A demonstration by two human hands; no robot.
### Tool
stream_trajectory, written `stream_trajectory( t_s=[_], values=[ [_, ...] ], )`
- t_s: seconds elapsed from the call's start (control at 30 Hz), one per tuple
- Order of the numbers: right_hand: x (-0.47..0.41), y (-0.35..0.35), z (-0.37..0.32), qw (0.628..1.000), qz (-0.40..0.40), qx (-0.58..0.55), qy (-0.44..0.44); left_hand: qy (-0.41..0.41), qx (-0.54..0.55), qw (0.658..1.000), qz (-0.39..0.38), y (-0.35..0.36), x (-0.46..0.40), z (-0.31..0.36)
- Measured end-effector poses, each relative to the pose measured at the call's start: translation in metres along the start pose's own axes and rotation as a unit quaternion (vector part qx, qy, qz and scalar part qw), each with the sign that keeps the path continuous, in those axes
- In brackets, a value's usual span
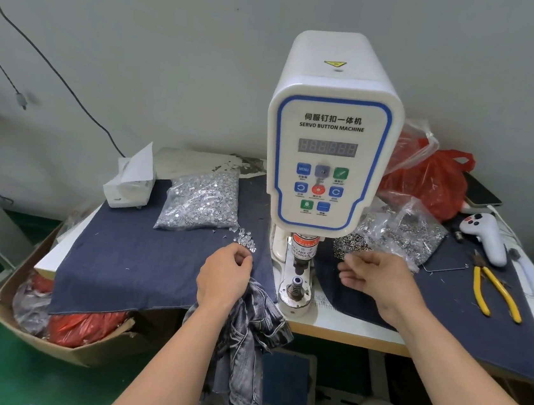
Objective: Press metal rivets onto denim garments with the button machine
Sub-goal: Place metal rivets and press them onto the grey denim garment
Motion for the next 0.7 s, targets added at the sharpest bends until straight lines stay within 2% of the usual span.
stream_trajectory(
  t_s=[0.33, 0.57, 0.7],
  values=[
    [0.033, 0.044, 0.038, 0.98, -0.056, -0.125, 0.146, 0.002, 0.001, 1.0, -0.002, 0.0, 0.001, 0.0],
    [0.048, 0.063, 0.055, 0.937, -0.045, -0.254, 0.237, 0.007, 0.004, 1.0, -0.002, 0.0, 0.001, 0.001],
    [0.055, 0.067, 0.059, 0.933, -0.053, -0.248, 0.257, 0.011, 0.006, 1.0, -0.002, -0.001, 0.002, 0.002]
  ],
)
Point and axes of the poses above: each hand's wrist, its own x-axis away from the middle knuckle, its own y-axis out of the palm, z = x × y, the point moved 9 cm from there along -x, towards the middle knuckle, and after that the axes turned 13 degrees about -x, right-handed, at the moved point
